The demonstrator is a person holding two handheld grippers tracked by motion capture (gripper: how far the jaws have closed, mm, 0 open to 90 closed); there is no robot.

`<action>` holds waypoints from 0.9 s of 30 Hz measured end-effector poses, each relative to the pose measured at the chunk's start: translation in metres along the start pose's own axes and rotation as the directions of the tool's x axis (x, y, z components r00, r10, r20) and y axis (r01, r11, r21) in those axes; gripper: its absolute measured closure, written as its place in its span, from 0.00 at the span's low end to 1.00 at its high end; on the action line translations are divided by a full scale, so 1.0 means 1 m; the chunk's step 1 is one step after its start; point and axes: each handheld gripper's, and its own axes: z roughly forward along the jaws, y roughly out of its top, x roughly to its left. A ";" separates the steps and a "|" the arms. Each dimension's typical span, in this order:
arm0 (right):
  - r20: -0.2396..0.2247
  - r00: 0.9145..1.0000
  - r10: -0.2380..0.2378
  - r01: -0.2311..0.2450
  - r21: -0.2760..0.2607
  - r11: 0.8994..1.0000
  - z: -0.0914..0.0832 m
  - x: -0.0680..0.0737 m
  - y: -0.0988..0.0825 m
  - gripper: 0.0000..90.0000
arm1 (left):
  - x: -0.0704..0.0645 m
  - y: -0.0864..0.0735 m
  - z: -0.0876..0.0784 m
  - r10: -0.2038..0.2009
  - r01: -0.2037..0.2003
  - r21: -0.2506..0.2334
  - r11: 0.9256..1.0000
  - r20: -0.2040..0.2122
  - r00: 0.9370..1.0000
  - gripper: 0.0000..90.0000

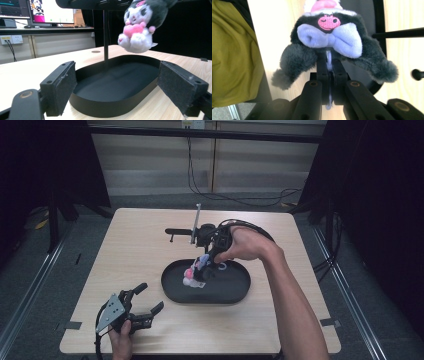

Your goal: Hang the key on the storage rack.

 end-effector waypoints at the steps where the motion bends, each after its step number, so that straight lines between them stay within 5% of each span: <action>1: 0.004 1.000 0.003 -0.003 0.010 1.000 0.000 -0.001 0.001 0.97 | 0.000 0.000 0.000 0.000 0.000 0.000 1.000 0.000 1.000 0.17; 27: -0.015 0.999 0.041 -0.042 -0.056 0.998 -0.019 -0.039 0.009 0.97 | 0.000 0.000 0.001 -0.005 0.005 -0.016 1.000 -0.005 1.000 0.17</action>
